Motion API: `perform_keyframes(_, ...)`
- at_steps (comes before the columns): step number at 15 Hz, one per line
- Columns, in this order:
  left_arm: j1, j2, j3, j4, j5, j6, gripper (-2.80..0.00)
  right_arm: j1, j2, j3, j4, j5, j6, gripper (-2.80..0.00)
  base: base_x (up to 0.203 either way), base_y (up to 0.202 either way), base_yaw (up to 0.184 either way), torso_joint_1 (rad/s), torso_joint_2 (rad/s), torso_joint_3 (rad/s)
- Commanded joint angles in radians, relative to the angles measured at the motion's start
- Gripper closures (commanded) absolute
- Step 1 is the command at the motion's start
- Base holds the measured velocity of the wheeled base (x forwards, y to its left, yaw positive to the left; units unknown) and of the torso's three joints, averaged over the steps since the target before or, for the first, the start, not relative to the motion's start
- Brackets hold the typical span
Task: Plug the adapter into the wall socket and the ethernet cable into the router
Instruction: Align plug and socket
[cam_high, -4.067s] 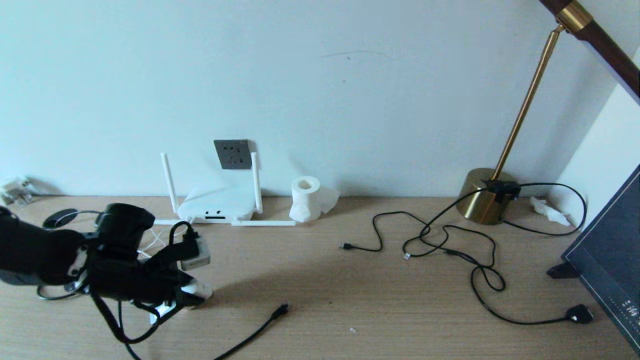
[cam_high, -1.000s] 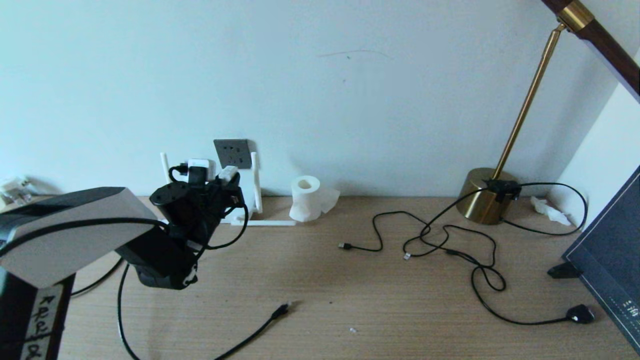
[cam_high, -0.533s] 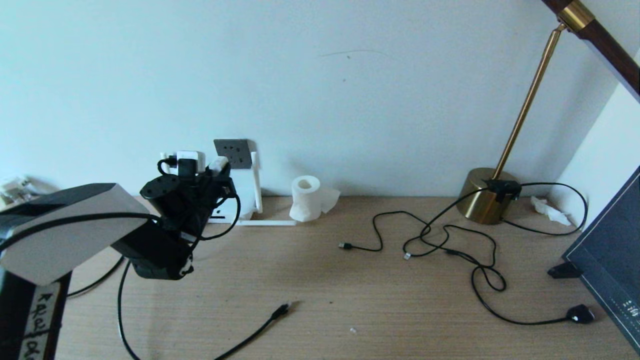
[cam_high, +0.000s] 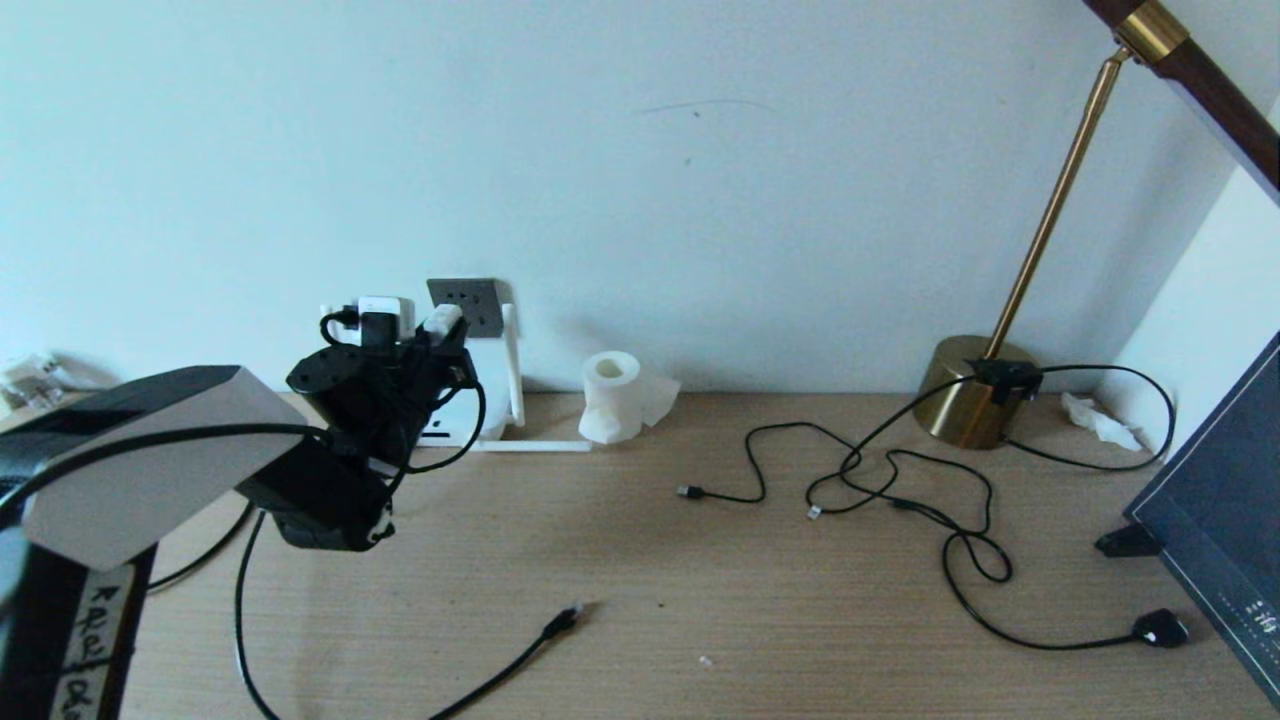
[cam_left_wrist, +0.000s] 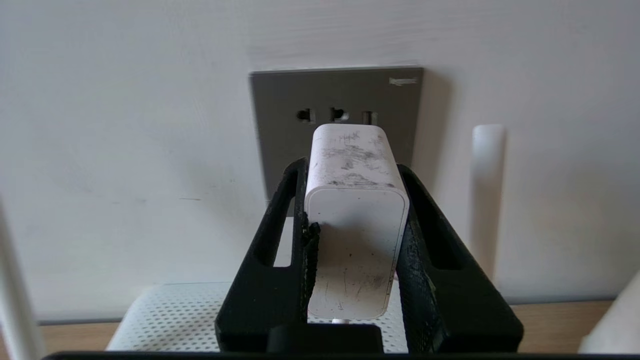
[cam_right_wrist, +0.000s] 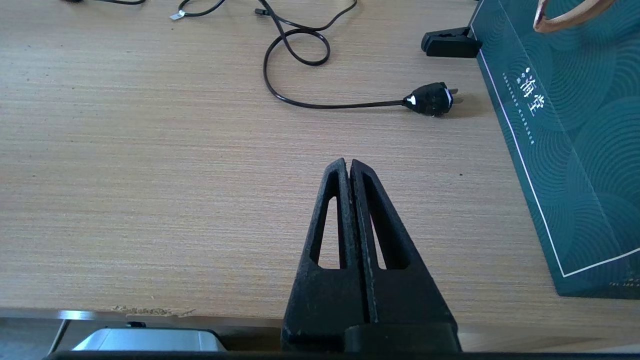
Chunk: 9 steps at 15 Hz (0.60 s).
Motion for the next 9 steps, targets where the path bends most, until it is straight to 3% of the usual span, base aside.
perform_keyframes(1, 0.001, 0.011, -0.016, -0.006, 0.001, 0.000, 0.00, 0.000, 0.000, 0.000, 0.002, 0.000, 0.000, 0.00, 0.000, 0.000, 0.000, 0.000, 0.00, 0.000)
perform_keyframes(9, 0.001, 0.040, -0.097, 0.063, 0.001, -0.012, 0.00, 0.000, 0.000, 0.000, 0.002, 0.000, 0.000, 0.00, 0.000, 0.000, 0.000, 0.000, 0.00, 0.000)
